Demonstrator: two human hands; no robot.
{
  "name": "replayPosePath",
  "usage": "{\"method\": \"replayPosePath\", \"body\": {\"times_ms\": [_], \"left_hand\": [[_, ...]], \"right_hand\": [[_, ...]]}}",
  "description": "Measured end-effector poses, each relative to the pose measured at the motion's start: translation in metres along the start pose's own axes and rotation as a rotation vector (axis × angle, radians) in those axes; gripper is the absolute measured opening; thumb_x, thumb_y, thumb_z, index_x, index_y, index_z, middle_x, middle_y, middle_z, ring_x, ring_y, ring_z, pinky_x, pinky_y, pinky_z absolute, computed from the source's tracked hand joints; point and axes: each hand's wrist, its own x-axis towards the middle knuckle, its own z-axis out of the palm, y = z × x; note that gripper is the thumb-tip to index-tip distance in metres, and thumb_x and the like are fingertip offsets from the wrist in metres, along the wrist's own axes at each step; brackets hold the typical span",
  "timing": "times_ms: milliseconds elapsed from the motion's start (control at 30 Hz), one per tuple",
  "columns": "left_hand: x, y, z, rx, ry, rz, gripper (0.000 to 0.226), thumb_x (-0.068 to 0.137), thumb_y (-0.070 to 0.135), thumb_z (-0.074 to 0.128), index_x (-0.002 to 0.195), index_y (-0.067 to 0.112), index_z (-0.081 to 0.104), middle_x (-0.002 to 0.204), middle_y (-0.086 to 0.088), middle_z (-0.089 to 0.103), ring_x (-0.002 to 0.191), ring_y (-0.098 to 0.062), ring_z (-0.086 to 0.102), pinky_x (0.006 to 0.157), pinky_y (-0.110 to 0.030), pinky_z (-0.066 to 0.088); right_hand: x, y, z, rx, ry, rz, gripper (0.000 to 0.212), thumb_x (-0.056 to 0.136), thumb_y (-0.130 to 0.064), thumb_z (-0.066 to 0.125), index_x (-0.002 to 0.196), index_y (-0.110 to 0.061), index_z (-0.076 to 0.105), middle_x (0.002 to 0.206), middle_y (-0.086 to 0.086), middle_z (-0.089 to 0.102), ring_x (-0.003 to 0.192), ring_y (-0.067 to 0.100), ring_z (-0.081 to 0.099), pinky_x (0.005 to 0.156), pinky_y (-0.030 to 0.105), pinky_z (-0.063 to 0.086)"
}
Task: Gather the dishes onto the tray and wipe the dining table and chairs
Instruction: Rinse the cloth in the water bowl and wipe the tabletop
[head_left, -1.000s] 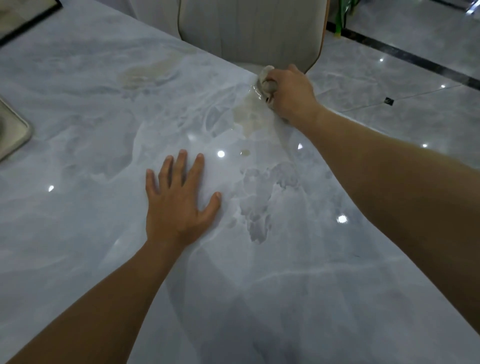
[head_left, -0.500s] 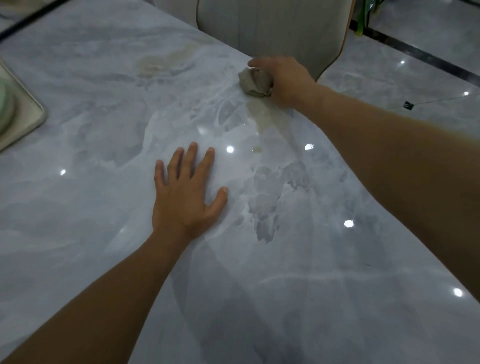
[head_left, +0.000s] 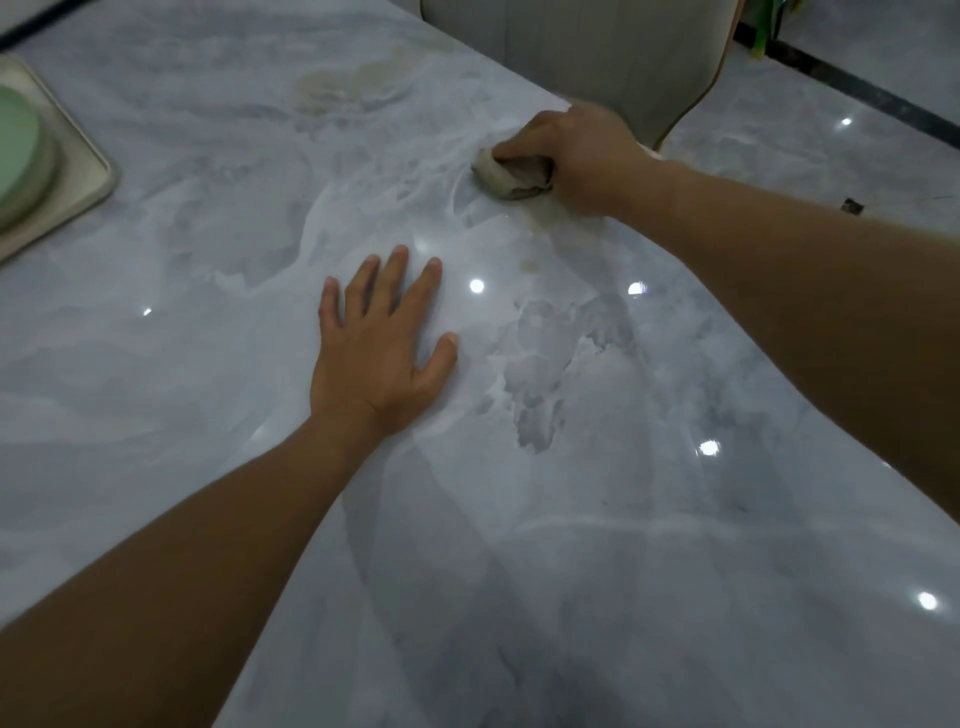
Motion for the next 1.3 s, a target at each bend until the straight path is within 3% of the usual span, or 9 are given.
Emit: {"method": "replayPosePath", "body": {"times_ms": [200,467,600,733,833,933,1067,1200,1300], "left_hand": [[-0.001,0.001,0.000,-0.009,0.014,-0.006,0.070,0.100,0.058,0.030,0.165,0.032,0.023,0.173,-0.004,0.019,0.160,-0.028,0.013,0.128,-0.059,0.006],[-0.001,0.002,-0.001,-0.002,0.009,-0.010,0.069,0.101,0.058,0.026,0.165,0.034,0.022,0.174,-0.002,0.017,0.160,-0.026,0.011,0.128,-0.058,0.005],[0.000,0.001,0.001,-0.018,0.008,-0.014,0.065,0.102,0.052,0.027,0.165,0.034,0.022,0.174,-0.002,0.018,0.160,-0.026,0.011,0.128,-0.057,0.005],[0.000,0.000,0.002,-0.030,0.006,-0.010,0.064,0.103,0.049,0.029,0.165,0.034,0.022,0.174,-0.002,0.017,0.160,-0.026,0.011,0.128,-0.057,0.004],[-0.001,0.000,0.002,-0.033,0.011,-0.011,0.064,0.103,0.049,0.029,0.165,0.035,0.022,0.174,-0.002,0.018,0.161,-0.025,0.010,0.128,-0.057,0.004],[-0.001,0.000,0.002,-0.026,0.014,-0.011,0.064,0.103,0.049,0.030,0.164,0.034,0.023,0.173,-0.002,0.018,0.160,-0.025,0.011,0.129,-0.056,0.004],[-0.001,0.000,0.002,-0.036,0.023,-0.013,0.063,0.102,0.048,0.031,0.164,0.034,0.025,0.173,-0.002,0.019,0.160,-0.026,0.012,0.128,-0.057,0.005],[-0.001,0.000,0.003,-0.042,0.029,-0.013,0.063,0.103,0.048,0.031,0.163,0.034,0.025,0.173,-0.001,0.020,0.160,-0.025,0.013,0.128,-0.057,0.005],[0.000,-0.001,0.003,-0.051,0.031,-0.009,0.063,0.102,0.049,0.031,0.163,0.034,0.026,0.173,-0.001,0.020,0.160,-0.025,0.013,0.128,-0.057,0.005]], "right_hand": [[-0.017,-0.009,0.005,0.157,-0.021,0.026,0.053,0.097,-0.006,0.047,0.140,-0.034,0.063,0.147,0.000,0.057,0.133,0.029,0.051,0.115,0.044,0.038],[-0.052,-0.037,0.002,0.218,-0.046,0.052,0.050,0.091,-0.034,0.040,0.133,-0.027,0.068,0.143,0.004,0.057,0.126,0.028,0.054,0.107,0.042,0.041],[-0.067,-0.041,0.016,0.253,0.018,0.020,0.038,0.100,-0.022,0.046,0.129,-0.016,0.069,0.139,0.007,0.060,0.125,0.025,0.054,0.105,0.037,0.040],[-0.076,-0.045,0.027,0.261,0.085,-0.054,0.030,0.101,-0.027,0.049,0.115,-0.013,0.071,0.113,0.002,0.066,0.108,0.018,0.057,0.093,0.040,0.047],[-0.085,-0.048,0.035,0.286,0.145,-0.066,0.031,0.103,-0.042,0.054,0.104,-0.017,0.072,0.099,-0.011,0.060,0.100,0.011,0.057,0.084,0.027,0.044],[-0.096,-0.053,0.044,0.291,0.184,-0.085,0.022,0.101,-0.030,0.059,0.105,-0.012,0.072,0.105,-0.004,0.065,0.104,0.014,0.056,0.087,0.024,0.041],[-0.100,-0.053,0.050,0.241,0.153,-0.063,0.023,0.093,-0.005,0.052,0.111,-0.011,0.066,0.118,0.006,0.064,0.111,0.025,0.055,0.098,0.044,0.048],[-0.104,-0.053,0.037,0.202,0.068,-0.015,0.037,0.095,-0.006,0.056,0.131,-0.017,0.057,0.138,0.008,0.055,0.134,0.035,0.046,0.111,0.047,0.040],[-0.106,-0.055,0.038,0.082,0.148,0.097,0.046,0.096,-0.027,0.064,0.141,-0.025,0.057,0.155,0.012,0.042,0.139,0.041,0.041,0.111,0.056,0.041]]}}
